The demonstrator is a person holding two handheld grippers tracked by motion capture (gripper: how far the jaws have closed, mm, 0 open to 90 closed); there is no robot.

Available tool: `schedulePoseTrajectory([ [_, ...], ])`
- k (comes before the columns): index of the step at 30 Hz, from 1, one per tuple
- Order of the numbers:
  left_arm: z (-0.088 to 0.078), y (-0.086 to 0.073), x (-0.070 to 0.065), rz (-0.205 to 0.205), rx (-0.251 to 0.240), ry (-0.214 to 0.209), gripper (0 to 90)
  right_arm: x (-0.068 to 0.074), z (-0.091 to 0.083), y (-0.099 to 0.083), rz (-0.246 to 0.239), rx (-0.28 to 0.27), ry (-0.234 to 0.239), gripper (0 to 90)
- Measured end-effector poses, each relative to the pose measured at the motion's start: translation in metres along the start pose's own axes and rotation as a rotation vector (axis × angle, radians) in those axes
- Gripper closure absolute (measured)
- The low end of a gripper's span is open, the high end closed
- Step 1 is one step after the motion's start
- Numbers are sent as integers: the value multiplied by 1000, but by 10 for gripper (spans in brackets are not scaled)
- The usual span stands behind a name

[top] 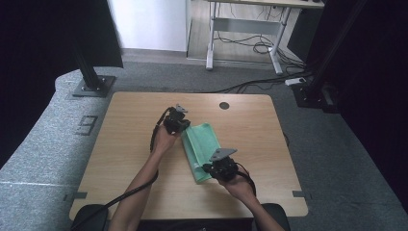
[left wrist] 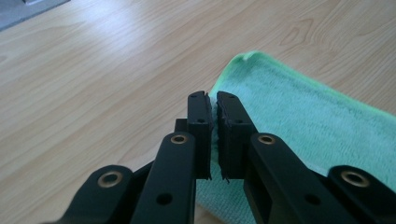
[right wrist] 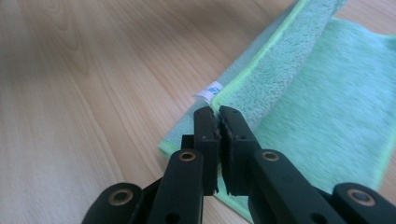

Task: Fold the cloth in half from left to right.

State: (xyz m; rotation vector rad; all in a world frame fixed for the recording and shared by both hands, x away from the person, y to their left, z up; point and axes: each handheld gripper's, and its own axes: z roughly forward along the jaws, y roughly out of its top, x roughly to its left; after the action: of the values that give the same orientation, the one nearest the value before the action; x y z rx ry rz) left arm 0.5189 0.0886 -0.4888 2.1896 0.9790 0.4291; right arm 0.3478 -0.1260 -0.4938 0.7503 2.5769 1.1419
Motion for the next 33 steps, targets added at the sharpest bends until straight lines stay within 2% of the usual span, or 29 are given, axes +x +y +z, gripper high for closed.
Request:
schedulePoseTrajectory([
  [7,9,19,-11,23,-5,-13,839,-13,-13,-7,23,-14,-28,847],
  [12,17,26,-17,36,6,-9,837,-20,-21,-12,37,-19,-46,847],
  [20,42,22,-21,30,43,-21,833,-36,-12,-29,93,26,-55,847],
  [29,61,21,-26,31,49,-40,809,-38,-5,-37,94,67,-56,845],
  [33,64,21,-28,35,40,-34,705,-39,-2,-40,93,90,-59,838],
])
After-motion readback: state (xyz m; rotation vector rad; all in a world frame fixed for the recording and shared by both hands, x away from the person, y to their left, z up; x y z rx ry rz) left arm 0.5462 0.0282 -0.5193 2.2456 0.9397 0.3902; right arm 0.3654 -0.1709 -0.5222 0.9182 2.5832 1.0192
